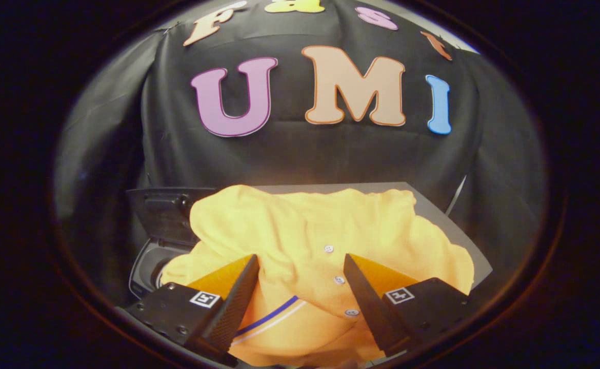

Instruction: Put the clothes into the washing machine and then close the washing machine lid.

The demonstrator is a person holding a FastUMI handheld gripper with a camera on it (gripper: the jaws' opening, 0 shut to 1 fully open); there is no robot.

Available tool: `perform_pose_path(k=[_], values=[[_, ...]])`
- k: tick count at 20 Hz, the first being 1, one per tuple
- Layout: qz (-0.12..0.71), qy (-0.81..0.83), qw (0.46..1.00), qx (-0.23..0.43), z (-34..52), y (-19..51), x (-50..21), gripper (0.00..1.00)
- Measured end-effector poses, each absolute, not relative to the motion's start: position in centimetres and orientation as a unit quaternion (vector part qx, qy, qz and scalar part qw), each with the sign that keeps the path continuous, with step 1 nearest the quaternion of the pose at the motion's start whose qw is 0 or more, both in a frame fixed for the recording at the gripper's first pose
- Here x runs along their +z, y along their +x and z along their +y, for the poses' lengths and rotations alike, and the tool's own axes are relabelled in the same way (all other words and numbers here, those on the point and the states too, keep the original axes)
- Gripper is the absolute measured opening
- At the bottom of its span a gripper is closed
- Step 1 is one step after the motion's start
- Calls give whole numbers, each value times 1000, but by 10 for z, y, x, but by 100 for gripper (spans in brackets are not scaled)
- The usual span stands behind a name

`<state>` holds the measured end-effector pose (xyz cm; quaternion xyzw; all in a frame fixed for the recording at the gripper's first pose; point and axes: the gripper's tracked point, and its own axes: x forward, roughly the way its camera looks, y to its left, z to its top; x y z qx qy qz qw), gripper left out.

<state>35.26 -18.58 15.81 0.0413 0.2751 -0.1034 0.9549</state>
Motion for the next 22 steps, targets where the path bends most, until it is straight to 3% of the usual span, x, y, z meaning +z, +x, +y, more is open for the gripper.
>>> perform_pose_path(k=[4,7,9,11,17,22], values=[[285,38,954,-82,-183,357,158,100],[305,15,947,-98,-186,355,158,41],[325,7,939,-111,-180,356,157,21],[335,-23,935,-116,-178,356,161,8],[274,16,956,-102,-146,371,196,3],[247,63,966,-45,-75,397,224,3]])
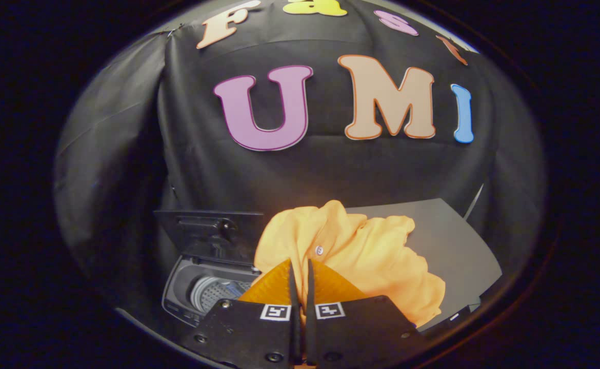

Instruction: Put the clothes into the washing machine and then close the washing machine lid.

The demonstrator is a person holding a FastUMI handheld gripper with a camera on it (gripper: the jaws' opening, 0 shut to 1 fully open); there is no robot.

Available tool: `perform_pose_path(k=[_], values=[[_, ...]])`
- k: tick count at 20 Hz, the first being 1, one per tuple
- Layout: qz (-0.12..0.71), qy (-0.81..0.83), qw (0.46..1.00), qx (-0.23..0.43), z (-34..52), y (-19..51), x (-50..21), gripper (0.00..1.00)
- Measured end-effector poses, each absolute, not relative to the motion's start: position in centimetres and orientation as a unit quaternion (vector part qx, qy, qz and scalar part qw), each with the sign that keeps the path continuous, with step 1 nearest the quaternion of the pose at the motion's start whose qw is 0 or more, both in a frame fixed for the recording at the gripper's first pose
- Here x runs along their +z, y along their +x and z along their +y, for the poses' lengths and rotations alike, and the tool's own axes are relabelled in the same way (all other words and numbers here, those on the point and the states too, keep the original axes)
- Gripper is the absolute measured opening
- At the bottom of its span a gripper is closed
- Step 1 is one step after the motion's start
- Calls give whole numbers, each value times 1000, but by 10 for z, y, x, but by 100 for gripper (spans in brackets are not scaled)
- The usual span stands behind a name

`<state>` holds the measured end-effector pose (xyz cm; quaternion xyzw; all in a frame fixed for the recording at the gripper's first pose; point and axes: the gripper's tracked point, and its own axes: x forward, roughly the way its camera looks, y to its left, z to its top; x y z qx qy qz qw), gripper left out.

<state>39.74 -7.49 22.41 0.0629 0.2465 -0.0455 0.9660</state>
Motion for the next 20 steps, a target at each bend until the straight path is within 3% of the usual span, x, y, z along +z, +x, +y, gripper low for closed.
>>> perform_pose_path(k=[11,20], values=[[248,91,963,58,85,449,209,3],[262,111,955,85,153,484,160,3]])
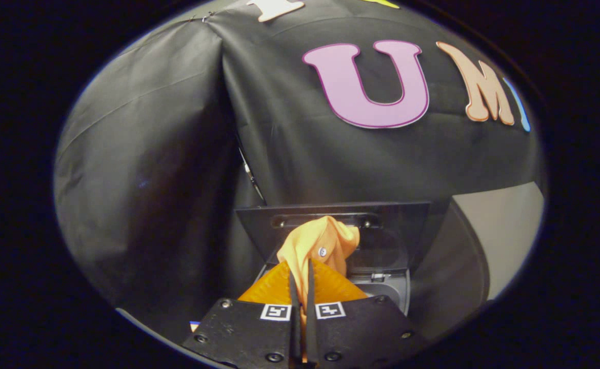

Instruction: Put the clothes into the washing machine and then close the washing machine lid.

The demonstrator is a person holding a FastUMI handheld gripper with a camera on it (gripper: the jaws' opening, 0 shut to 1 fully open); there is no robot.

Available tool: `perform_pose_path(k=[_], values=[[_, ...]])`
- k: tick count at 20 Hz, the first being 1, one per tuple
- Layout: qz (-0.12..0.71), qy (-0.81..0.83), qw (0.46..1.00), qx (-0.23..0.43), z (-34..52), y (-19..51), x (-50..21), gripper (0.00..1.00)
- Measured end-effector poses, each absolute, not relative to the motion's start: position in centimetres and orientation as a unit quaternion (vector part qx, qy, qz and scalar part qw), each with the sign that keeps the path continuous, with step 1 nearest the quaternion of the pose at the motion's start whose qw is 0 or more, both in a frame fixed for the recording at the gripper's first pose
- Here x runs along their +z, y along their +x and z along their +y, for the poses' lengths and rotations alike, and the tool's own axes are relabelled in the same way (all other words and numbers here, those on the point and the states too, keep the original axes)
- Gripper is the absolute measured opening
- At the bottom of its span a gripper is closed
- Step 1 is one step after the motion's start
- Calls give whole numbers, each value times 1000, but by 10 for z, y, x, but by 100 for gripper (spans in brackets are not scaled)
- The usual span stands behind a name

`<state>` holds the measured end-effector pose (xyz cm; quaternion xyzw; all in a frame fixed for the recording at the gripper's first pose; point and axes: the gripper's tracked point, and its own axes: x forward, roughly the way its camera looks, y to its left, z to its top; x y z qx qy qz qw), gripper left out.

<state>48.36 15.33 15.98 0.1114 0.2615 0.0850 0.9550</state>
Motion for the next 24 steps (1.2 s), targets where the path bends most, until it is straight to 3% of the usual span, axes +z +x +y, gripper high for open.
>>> perform_pose_path(k=[17,19,24], values=[[250,91,962,60,167,526,125,10],[229,90,968,47,161,532,133,23],[183,129,974,24,140,544,165,75]])
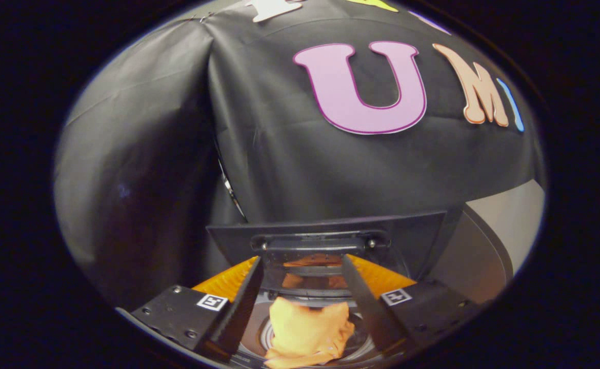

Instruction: Put the clothes into the washing machine and then close the washing machine lid.

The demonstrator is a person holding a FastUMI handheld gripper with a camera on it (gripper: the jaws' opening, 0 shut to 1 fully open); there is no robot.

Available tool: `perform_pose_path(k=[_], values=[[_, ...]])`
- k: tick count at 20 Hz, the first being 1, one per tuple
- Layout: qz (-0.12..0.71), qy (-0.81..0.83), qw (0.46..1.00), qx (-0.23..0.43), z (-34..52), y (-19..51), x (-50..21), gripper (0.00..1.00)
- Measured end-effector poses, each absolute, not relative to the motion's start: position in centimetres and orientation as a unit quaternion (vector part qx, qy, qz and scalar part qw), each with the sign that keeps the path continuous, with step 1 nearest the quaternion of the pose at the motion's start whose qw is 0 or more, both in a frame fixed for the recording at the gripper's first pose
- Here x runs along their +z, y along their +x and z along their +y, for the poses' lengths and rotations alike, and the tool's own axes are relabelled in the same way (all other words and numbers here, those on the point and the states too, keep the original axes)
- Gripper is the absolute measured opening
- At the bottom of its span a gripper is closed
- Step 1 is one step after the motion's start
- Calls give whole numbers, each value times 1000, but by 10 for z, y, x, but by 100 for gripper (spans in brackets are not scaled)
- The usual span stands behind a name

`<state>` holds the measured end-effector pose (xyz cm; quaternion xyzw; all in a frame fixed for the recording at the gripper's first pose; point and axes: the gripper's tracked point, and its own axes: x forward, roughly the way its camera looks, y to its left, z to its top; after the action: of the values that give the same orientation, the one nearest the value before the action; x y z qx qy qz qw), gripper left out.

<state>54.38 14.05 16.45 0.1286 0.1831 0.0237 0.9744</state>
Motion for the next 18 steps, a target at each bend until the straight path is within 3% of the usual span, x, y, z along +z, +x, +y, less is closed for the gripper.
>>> perform_pose_path(k=[2,11,18], values=[[162,140,977,24,137,553,176,97],[123,75,989,-31,128,607,186,96],[198,45,977,-61,128,646,138,97]])
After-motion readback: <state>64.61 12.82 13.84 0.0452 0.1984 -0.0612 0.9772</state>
